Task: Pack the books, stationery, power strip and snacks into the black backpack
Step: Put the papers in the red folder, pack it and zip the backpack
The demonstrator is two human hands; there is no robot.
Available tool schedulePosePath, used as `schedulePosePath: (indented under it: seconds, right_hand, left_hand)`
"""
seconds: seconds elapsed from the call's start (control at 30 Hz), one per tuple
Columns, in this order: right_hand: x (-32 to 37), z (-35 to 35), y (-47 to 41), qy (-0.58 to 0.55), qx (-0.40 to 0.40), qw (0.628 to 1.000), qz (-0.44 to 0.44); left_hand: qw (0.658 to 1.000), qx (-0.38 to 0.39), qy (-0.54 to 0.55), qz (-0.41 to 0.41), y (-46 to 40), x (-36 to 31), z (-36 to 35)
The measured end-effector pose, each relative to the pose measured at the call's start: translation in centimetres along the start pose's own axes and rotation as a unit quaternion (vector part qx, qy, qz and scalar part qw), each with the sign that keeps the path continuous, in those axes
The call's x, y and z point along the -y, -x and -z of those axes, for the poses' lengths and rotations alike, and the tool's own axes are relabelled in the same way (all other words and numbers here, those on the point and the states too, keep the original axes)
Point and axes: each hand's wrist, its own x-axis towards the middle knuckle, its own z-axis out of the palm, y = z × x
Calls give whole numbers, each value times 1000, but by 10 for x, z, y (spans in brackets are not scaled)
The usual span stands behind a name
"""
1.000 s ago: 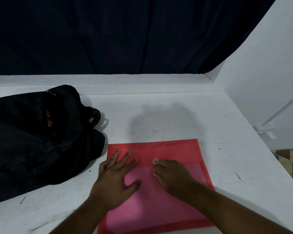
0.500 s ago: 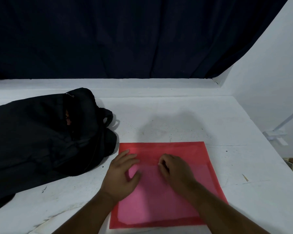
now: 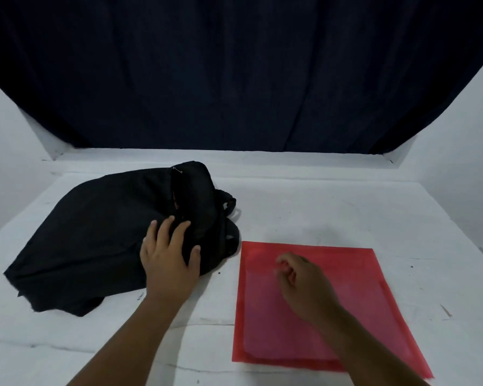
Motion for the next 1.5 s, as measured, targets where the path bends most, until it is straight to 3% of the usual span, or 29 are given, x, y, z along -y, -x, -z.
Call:
schedulePosePath:
  seconds: [0.07, 0.13, 0.3, 0.37, 0.43, 0.53, 0.63, 0.7, 0.87, 0.93, 1.0, 1.1, 1.17, 1.23, 1.3, 1.4, 1.5]
  right_hand:
    - [10, -3, -6, -17, 4, 1000, 7]
    - [18, -5, -15, -29, 14, 999, 6]
    - [35, -7, -38, -77, 42, 995, 57]
    - [45, -10, -47, -107, 56, 990, 75]
    - [60, -16, -56, -140, 66, 983, 97]
    - [89, -26, -67, -219, 83, 966, 105]
    - [117, -41, -78, -337, 115, 932, 69]
    - [131, -53, -87, -394, 143, 907, 38]
    - [154, -76, -102, -331, 130, 928, 112]
    - [162, -82, -109, -200, 104, 957, 183]
    - [168, -89, -117, -39, 92, 965, 242]
    - [177, -104, -125, 52, 147, 954, 257]
    - [182, -115, -129, 72, 159, 954, 243]
    - [189, -122, -134, 75, 161, 958, 225]
    - [193, -125, -138, 73, 164, 958, 225]
    - [192, -122, -142, 10, 159, 962, 223]
    - [177, -118, -134, -136, 23, 968, 211]
  left_hand:
    - [993, 88, -64, 46, -5, 13, -1]
    - [987, 123, -86, 56, -7, 21, -5]
    - [988, 24, -42, 146, -25, 8, 3]
    - [978, -1, 25, 209, -34, 6, 15]
    - [944, -36, 132, 299, -38, 4, 30]
    - [859, -97, 260, 430, -35, 4, 49]
    - [791, -116, 320, 509, -21, 16, 58]
    - [771, -117, 325, 536, -11, 23, 66]
    - [756, -83, 335, 556, 6, 37, 86]
    - [761, -81, 317, 561, 7, 46, 95]
    - [780, -93, 286, 549, 5, 57, 105]
    - [865, -101, 169, 462, 3, 64, 119]
    - [941, -108, 73, 313, 3, 63, 128]
    - [987, -100, -36, 117, 0, 64, 129]
    - [995, -20, -94, 1, -5, 64, 123]
    - [975, 137, -176, 11, -10, 72, 107]
    - [963, 180, -201, 28, -16, 84, 96]
